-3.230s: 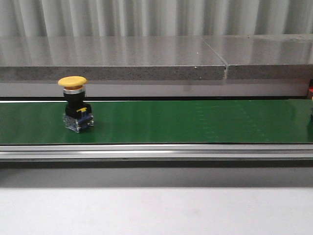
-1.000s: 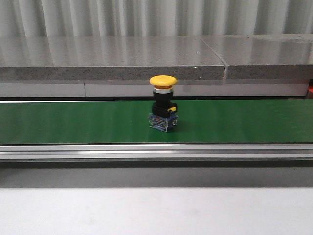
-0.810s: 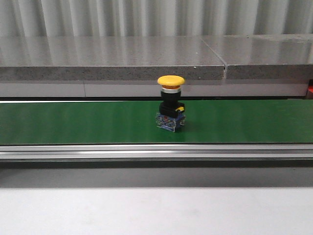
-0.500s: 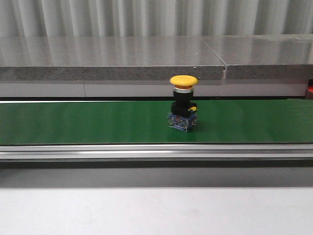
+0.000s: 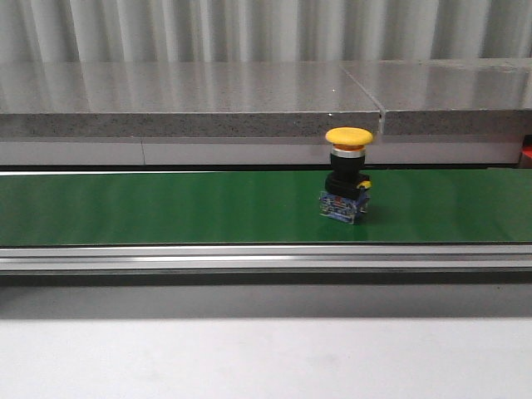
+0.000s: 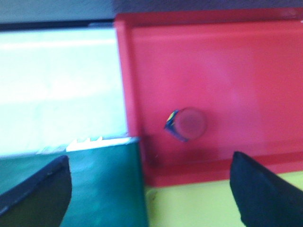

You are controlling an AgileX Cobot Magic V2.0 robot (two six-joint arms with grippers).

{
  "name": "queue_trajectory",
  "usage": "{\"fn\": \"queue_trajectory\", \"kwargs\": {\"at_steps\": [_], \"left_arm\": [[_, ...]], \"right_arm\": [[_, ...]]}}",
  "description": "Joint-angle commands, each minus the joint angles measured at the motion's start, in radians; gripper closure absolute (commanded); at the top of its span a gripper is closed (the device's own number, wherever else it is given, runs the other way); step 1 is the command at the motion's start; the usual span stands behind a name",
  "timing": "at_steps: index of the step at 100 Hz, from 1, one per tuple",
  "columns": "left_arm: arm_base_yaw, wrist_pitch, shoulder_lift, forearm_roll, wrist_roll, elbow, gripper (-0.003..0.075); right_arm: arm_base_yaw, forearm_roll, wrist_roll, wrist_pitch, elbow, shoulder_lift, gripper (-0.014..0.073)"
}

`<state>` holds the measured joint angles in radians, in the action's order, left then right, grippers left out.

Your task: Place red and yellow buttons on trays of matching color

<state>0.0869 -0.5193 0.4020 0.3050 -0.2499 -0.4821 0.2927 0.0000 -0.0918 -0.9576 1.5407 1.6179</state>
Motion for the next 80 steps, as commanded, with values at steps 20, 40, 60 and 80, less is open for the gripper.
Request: {"fn": "queue_trajectory", "kwargs": {"at_steps": [20,40,60,80], "left_arm": [[-0.008,0.072,0.009,0.020,-0.002,-0.025,0.0740],[-0.008,0.072,0.009,0.020,-0.002,-0.025,0.0740],[-0.008,0.072,0.009,0.020,-0.002,-0.025,0.0740],[-0.008,0.072,0.009,0.020,-0.002,-0.025,0.0740]], "right_arm": [[-0.079,0.045,-0.017,0.092,-0.270,-0.299,-0.0070],[-0.134,0.084,-0.019,0.063,-0.394,-0.404,-0.0070],[-0.226,0.086,-0.058,0.025,-0.442,-0.421,-0.0070],[-0.351,0.086,-0.064,0.024,-0.453,-0.406,-0.0070]]}}
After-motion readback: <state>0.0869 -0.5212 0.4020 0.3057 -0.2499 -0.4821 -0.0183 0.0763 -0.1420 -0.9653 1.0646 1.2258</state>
